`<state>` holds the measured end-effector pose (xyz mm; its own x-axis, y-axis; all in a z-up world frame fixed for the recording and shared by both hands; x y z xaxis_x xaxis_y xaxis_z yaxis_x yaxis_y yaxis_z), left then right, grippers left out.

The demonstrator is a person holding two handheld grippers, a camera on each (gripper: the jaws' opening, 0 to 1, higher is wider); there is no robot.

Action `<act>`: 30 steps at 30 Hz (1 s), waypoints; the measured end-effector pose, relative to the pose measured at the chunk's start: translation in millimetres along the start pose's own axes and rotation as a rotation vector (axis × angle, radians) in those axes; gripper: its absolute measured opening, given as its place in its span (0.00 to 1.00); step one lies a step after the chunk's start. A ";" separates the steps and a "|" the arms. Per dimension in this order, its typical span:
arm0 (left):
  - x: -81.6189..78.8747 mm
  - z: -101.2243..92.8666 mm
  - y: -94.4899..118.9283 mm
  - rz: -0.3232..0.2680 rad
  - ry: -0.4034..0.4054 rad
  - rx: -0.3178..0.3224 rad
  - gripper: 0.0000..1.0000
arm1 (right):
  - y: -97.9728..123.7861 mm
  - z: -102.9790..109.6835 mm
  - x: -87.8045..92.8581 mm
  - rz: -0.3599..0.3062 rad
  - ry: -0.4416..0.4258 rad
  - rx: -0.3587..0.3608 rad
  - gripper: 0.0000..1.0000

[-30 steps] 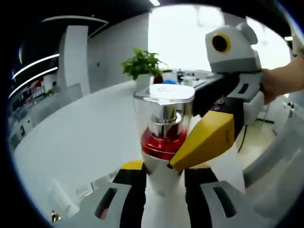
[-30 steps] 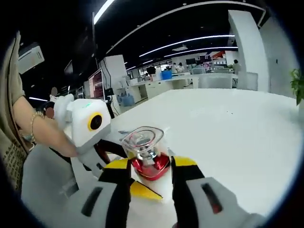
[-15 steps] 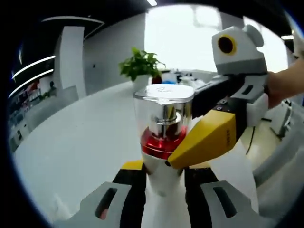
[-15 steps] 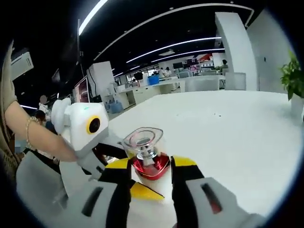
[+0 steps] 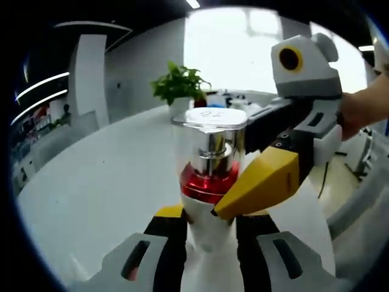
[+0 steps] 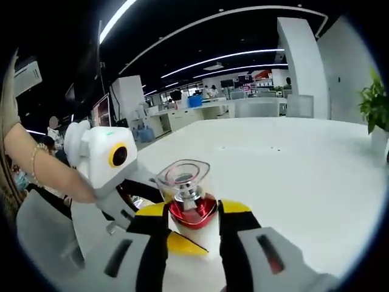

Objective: Arrange the skincare products in the storage area until every visible bottle or jar stands upright without overlapping.

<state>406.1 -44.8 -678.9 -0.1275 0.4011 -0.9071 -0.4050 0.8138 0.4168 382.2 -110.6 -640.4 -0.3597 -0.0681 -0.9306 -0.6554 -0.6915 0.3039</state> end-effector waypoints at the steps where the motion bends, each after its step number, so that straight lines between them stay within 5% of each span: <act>1: -0.4 0.0 -0.1 0.003 -0.002 0.000 0.28 | 0.0 -0.1 0.1 0.002 0.000 0.002 0.32; 17: 2.3 -4.0 15.6 0.051 -0.029 0.005 0.34 | 6.7 10.2 3.1 -0.010 -0.044 0.014 0.54; 30: 1.0 -1.1 19.2 0.056 -0.036 -0.035 0.29 | 8.3 18.2 4.7 -0.005 -0.065 0.025 0.53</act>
<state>397.2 -29.3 -671.8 -0.1183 0.4611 -0.8794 -0.4293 0.7748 0.4640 363.0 -103.5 -638.6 -0.3983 -0.0169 -0.9171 -0.6732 -0.6737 0.3048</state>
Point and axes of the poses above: the point that each gripper's makers call its tool centre point, and the gripper's own axes: y roughly backward along the fingers, z roughly to its left, x roughly out of its underside, the point moved 6 cm from there along y, roughly backward along the fingers, and after that the axes turned 10 degrees about -x, right-handed, at the moved point
